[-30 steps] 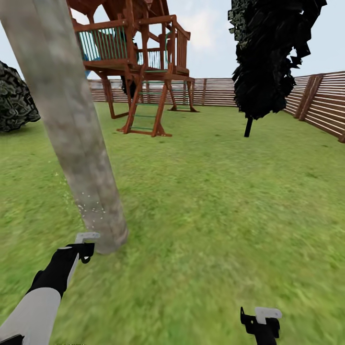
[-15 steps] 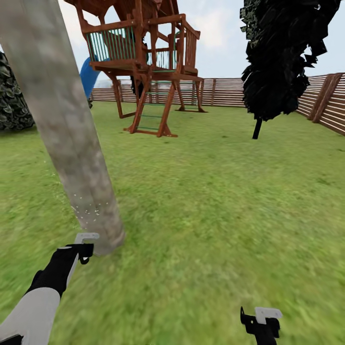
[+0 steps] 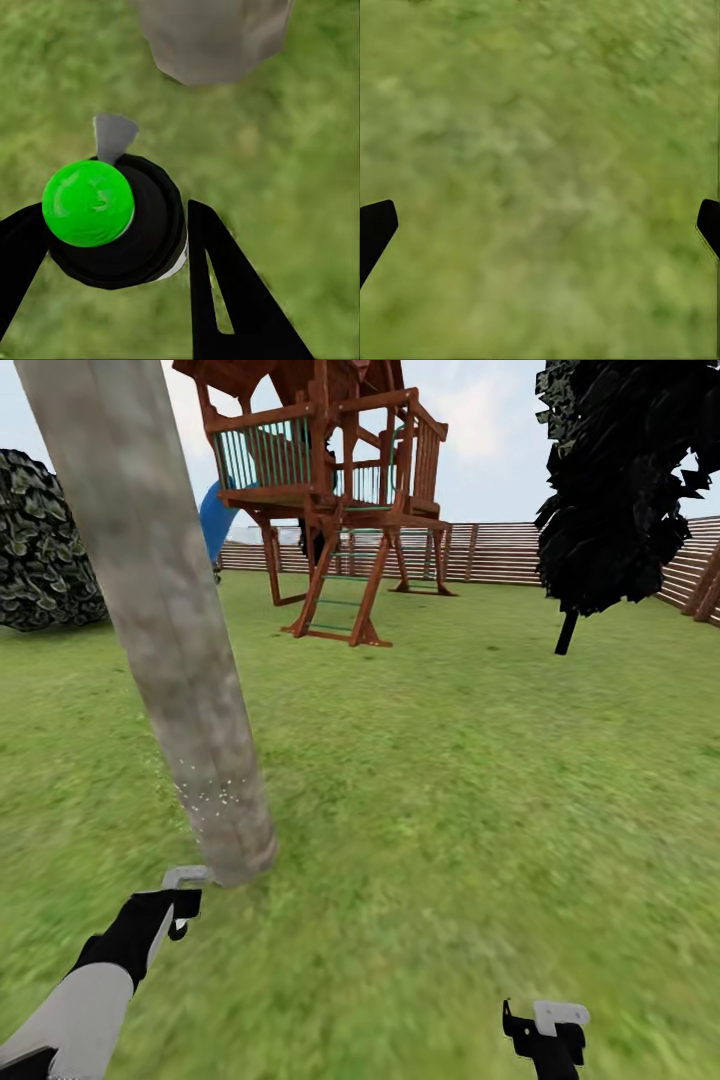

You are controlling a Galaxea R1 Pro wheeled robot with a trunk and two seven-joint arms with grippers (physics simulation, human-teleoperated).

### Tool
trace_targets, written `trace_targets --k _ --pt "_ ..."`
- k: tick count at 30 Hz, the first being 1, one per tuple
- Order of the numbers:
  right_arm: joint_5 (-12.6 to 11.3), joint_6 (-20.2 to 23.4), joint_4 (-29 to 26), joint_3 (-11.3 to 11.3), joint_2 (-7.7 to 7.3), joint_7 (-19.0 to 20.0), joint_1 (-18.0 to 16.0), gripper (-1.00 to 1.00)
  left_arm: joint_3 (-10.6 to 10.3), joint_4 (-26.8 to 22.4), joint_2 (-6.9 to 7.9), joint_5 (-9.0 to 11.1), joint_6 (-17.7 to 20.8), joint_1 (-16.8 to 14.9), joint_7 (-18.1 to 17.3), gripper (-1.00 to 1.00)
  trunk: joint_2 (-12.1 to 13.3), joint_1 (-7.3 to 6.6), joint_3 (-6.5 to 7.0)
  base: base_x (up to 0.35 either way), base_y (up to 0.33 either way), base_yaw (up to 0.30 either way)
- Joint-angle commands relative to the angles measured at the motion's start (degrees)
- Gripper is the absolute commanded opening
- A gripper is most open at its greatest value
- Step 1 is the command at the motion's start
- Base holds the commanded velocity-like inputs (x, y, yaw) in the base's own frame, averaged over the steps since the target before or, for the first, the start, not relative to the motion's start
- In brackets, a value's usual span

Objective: In the garden, pick up the pesticide atomizer on the floor and spray pesticide onto both trees until each tree trunk is fully covered.

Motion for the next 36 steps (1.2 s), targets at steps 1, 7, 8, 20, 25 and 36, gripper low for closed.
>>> trace_targets --k 1,7,8,20,25,36 --pt "0.0 0.0 0.0 0.0 0.02 0.0 0.0 1.00 0.0 -0.2 -0.04 0.2 0.1 -0.1 1.6 -1.00 0.0 0.00 0.00 0.189 -0.199 0.000" --pt "0.0 0.0 0.1 0.0 0.08 0.0 0.0 1.00 0.4 -0.3 0.00 2.4 0.0 -0.1 2.0 -1.00 0.0 0.00 0.00 0.153 -0.223 0.008" --pt "0.0 0.0 0.1 0.0 0.08 -0.1 0.0 1.00 0.5 0.0 0.05 3.0 0.0 0.0 2.3 -1.00 0.0 0.00 0.00 0.006 -0.154 0.222" --pt "0.0 0.0 0.1 0.0 0.08 -0.1 0.0 1.00 0.4 0.0 -1.43 3.4 -1.9 0.5 2.8 -1.00 0.0 0.00 0.00 0.049 -0.060 0.138" --pt "0.0 0.0 0.1 0.0 0.08 -0.1 0.0 1.00 0.5 -0.1 -1.26 3.4 -2.0 0.5 2.8 -1.00 0.0 0.00 0.00 0.035 -0.236 0.137" --pt "0.0 0.0 0.1 0.0 0.08 -0.1 0.0 1.00 -0.2 -1.0 -1.30 3.3 -5.6 -2.6 2.0 -1.00 0.0 0.00 0.00 -0.002 -0.014 0.147"
